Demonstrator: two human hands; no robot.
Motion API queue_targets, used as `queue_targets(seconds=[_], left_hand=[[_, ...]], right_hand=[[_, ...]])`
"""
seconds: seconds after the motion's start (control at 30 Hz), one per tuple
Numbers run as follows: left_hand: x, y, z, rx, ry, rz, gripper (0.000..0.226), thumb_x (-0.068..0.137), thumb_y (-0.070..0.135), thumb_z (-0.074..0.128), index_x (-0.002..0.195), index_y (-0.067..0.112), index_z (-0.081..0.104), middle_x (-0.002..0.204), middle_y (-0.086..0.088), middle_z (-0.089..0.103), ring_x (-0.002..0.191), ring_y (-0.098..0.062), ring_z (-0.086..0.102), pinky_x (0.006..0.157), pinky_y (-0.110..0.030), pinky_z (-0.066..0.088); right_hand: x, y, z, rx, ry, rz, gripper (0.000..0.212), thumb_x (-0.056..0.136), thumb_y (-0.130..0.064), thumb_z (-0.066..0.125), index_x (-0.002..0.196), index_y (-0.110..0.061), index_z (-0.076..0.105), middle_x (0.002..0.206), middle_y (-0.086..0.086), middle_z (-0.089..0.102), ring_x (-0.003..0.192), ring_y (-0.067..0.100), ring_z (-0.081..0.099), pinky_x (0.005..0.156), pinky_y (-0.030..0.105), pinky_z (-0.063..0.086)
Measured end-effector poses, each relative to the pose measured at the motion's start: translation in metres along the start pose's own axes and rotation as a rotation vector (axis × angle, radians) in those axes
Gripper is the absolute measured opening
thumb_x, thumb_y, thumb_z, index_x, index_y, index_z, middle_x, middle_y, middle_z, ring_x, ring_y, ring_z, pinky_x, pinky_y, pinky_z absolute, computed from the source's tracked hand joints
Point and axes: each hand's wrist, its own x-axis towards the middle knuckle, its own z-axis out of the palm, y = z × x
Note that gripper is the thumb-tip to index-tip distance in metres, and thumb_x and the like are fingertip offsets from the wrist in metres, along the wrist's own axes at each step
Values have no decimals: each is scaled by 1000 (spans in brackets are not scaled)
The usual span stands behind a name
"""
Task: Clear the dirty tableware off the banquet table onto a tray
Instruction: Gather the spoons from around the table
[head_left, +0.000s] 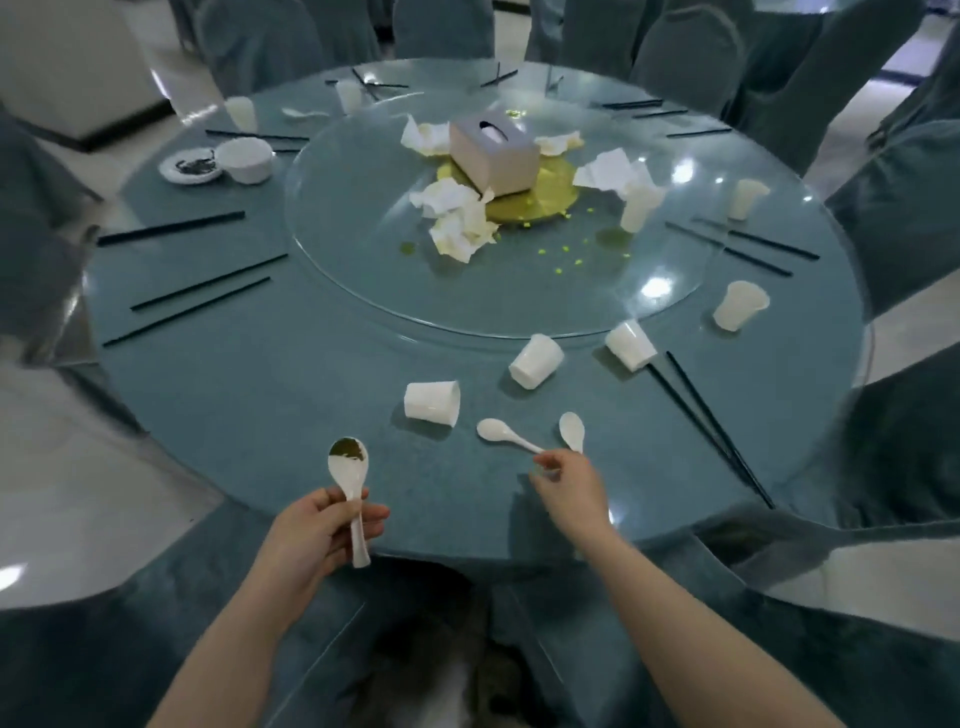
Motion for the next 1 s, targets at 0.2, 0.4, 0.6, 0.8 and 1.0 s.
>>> queue_targets(seconds=[0.2,0.4,0.6,0.8,1.0], left_hand=[[0,-12,12,-15,102,-59,14,95,6,49,106,7,59,89,-13,74,79,-23,73,70,-33,52],[3,-11,25,-12,133,-79,15,96,6,47,106,7,58,90,-13,74,82,-24,73,72,-35,53],[9,-3,40,-15,120,-86,15,97,6,46,106,8,58,90,-13,75,82,-23,73,71,-34,53],[15,1,51,-4,86,-75,16,98,7,45,108,8,57,90,-12,75,82,-22,73,70,-35,52],[12,-1,52,5,42,-71,16,97,7,45,108,9,58,91,-13,74,83,-22,73,72,-36,52]], right_hand=[[48,-7,10,-315,-62,-209,26,93,-26,59,116,-15,60,120,3,51,109,23,51,91,38,46],[51,-7,7,-388,-93,-314,22,100,-25,44,99,-11,61,100,3,59,93,22,56,75,34,42],[44,31,-24,33,107,-9,11,89,-24,64,95,-22,55,74,-14,59,69,11,57,54,23,37],[40,51,-25,11,159,20,12,91,-22,61,80,-18,58,72,-3,64,65,16,59,55,29,42],[35,59,-24,-40,178,47,13,90,-30,62,96,-20,57,89,-6,59,82,16,56,67,29,40]])
